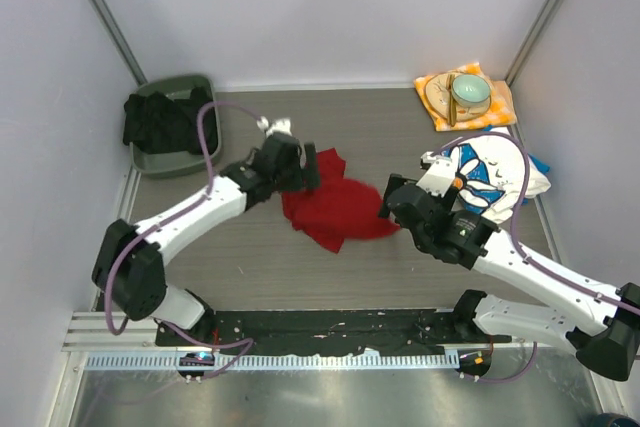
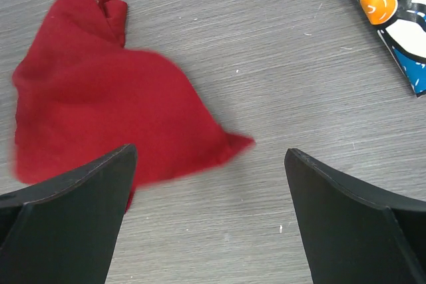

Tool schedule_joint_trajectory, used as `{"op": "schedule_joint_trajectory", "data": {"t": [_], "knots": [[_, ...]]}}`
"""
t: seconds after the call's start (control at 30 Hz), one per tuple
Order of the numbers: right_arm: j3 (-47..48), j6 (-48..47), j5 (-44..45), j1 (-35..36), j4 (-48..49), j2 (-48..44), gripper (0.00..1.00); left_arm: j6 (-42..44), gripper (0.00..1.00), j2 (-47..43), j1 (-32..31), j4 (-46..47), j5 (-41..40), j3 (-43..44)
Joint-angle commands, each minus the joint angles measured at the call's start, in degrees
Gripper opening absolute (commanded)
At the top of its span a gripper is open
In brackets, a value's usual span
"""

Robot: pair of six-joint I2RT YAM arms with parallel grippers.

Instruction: Fold and stack the t-shirts

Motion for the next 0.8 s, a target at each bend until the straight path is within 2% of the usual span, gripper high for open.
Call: {"op": "schedule_joint_trajectory", "data": {"t": [0.0,0.1,0.47,0.67,0.77], "knots": [[2.60,1.10,2.42,0.22,-2.26,0.30,1.00,-9.19,1.00,0.08,-1.85,9.92,-4.32,-10.95],[1.90,1.54,1.63,0.39,-2.36,1.62,1.00,-9.55,1.00,-1.68,-1.94,11.34,-4.86,-12.80],[-6.27,0.13,-3.91,0.31,5.90,11.28,0.99,-7.70,1.00,-10.20,-1.85,6.42,-8.02,-16.23],[-10.49,1.80,-5.06,0.31,11.70,15.41,0.91,-7.70,1.00,-16.35,-1.85,6.50,-9.25,-20.27],[-10.15,1.89,-4.27,0.22,13.37,17.61,0.82,-7.52,1.00,-17.59,-1.85,6.41,-9.69,-21.33]]}}
